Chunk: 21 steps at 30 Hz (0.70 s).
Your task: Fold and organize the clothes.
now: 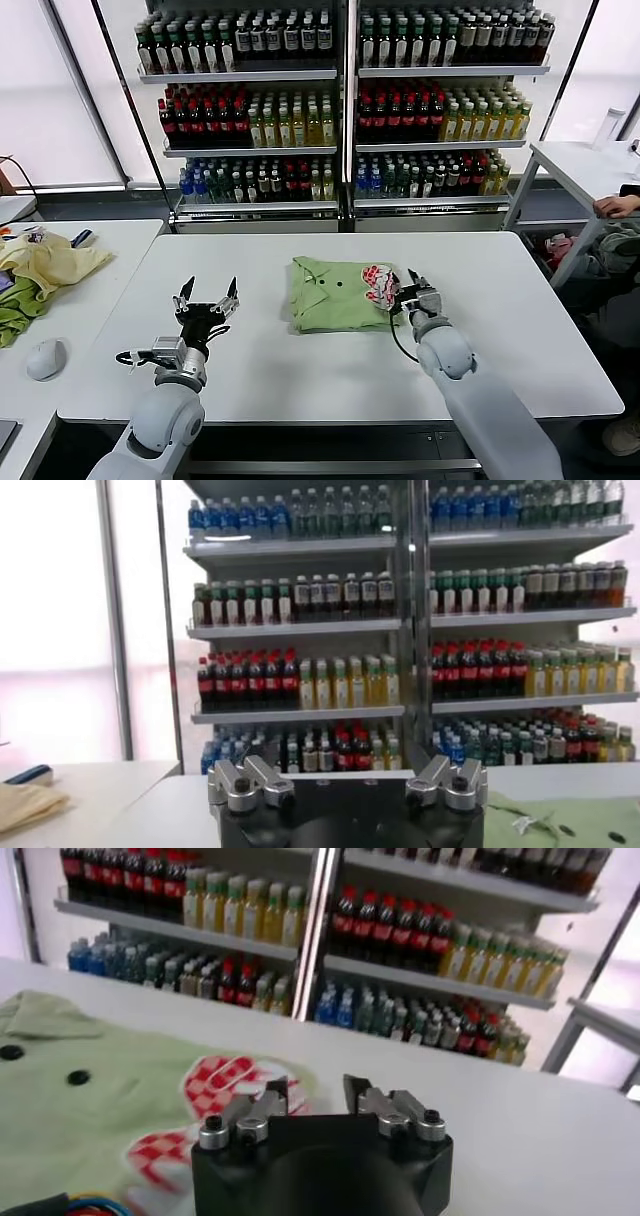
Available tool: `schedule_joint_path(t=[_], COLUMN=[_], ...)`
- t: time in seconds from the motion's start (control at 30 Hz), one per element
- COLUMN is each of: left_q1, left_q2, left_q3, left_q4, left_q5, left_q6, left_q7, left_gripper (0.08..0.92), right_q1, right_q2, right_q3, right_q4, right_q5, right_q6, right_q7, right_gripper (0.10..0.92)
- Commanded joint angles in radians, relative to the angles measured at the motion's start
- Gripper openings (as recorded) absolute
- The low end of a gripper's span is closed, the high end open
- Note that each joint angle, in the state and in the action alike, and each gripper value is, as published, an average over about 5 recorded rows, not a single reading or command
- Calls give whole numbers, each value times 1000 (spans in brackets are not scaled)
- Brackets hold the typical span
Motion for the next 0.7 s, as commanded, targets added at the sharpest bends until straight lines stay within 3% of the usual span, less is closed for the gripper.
schedule_joint_path(t=[0.03, 0.4, 0.7], left_q1=[16, 56, 95], left_q2=[1, 3, 11], left_q3=[3, -3, -19], left_q4=[-18, -62, -102], left_q5=[9, 8, 6], left_q6=[0, -4, -11], left_q7=[10, 46, 58], left_gripper=[823, 823, 823], right_q1=[-231, -532, -550], right_q2=[-103, -98, -65], right_q3=[199, 412, 402], right_q4=[272, 534, 536], right_q5=[-38, -22, -82], right_q6=[149, 243, 229], right_q7=[-36, -52, -34], right_gripper=[511, 803, 823])
